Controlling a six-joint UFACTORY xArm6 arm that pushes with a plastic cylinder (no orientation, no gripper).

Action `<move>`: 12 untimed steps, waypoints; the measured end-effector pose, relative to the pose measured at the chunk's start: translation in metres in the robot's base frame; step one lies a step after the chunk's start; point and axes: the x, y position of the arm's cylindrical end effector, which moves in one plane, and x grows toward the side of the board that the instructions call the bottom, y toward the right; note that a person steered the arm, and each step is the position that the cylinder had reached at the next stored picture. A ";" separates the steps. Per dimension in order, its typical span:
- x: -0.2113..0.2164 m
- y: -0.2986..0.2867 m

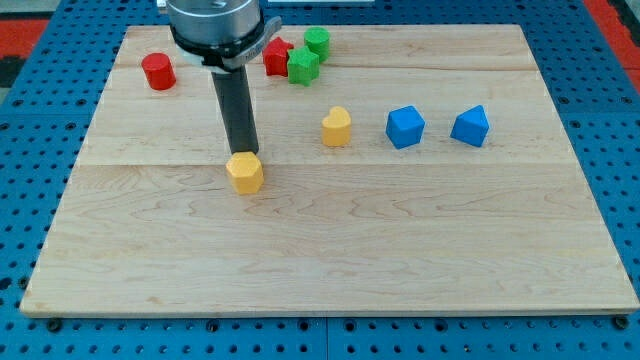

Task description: Move the yellow hexagon towards the top

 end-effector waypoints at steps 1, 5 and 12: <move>0.031 -0.014; 0.058 0.012; 0.030 -0.044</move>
